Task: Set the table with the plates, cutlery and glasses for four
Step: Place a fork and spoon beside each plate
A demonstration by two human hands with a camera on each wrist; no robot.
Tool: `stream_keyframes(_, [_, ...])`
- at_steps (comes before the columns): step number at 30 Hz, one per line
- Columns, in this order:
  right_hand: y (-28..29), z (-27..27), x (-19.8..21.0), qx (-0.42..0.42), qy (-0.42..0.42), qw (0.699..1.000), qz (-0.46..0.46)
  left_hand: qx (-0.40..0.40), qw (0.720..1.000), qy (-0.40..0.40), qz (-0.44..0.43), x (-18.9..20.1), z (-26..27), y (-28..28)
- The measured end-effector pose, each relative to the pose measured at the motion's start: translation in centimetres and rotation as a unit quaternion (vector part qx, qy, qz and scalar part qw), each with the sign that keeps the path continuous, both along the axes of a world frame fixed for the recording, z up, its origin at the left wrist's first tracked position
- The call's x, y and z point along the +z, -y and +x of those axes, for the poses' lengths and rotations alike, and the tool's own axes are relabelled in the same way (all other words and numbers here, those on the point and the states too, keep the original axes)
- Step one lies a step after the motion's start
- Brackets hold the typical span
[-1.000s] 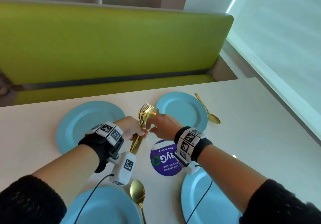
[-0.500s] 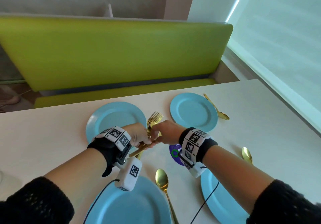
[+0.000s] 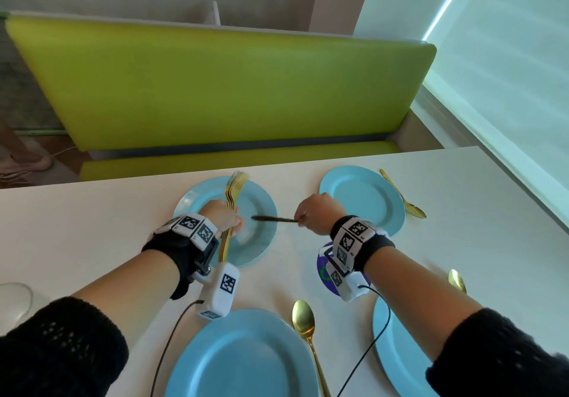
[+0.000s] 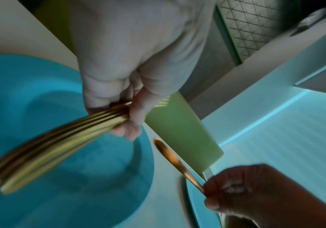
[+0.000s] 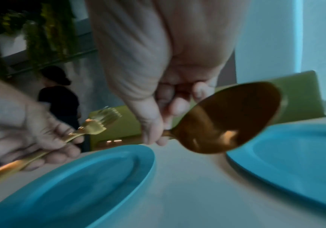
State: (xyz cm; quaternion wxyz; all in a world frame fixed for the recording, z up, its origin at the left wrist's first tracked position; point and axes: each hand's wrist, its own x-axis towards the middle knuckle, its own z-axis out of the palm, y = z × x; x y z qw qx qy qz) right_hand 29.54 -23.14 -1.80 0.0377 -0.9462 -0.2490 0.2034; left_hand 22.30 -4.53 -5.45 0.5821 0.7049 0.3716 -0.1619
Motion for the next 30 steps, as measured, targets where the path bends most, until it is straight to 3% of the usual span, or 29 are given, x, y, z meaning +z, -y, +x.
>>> stream_keyframes(4, [-0.9,1.8,-1.7,-0.129,-0.018,0.991,-0.032,0.069,0.997,0.016,-0.029,0.0,0.3,-1.3])
stream_keyframes(12, [-3.0,2.5,-4.4,-0.337,-0.115,0.931,0.084,0.111,0.989,0.025,-0.098,0.0,1.2,-0.5])
stream_keyframes(30, [-5.1,3.4,-7.6,-0.375,-0.127,0.911,0.119,0.102,0.989,0.025,-0.107,-1.0,2.0,-1.1])
